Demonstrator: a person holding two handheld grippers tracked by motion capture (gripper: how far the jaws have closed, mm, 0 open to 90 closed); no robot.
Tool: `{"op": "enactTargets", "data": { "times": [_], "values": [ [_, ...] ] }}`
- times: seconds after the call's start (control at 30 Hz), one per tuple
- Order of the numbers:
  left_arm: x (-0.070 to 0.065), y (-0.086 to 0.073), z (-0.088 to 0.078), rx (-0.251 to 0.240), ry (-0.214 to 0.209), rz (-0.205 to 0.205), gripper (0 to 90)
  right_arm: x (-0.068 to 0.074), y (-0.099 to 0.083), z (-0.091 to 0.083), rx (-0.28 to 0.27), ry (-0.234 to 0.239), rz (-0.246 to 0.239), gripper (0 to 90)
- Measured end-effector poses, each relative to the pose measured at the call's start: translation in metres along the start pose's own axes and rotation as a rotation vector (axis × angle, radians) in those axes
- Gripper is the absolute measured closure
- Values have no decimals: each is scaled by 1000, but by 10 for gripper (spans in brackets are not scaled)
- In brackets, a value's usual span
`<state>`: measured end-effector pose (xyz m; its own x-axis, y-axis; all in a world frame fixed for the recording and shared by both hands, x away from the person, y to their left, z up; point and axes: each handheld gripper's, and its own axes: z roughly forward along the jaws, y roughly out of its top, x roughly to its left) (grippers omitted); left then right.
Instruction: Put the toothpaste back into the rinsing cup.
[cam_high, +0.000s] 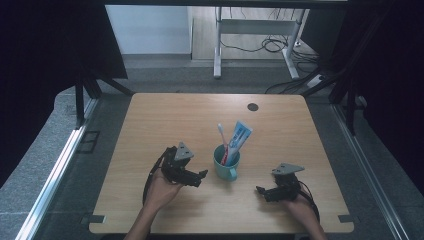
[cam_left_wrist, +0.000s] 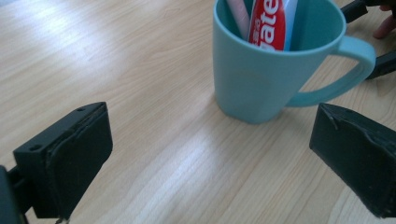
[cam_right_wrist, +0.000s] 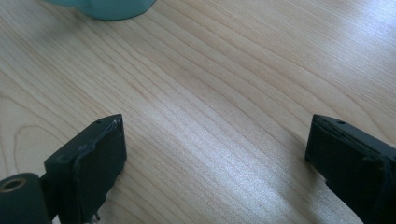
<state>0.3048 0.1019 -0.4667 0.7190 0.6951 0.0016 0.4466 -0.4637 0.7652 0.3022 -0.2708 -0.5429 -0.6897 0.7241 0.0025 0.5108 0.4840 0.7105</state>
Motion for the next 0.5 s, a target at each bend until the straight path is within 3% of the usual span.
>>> {"op": "enactTargets", "data": {
  "times": [0.5],
  "values": [
    [6, -28, -10, 3, 18, -48, 0, 0, 0, 0, 0, 0, 0, 51]
  ]
}}
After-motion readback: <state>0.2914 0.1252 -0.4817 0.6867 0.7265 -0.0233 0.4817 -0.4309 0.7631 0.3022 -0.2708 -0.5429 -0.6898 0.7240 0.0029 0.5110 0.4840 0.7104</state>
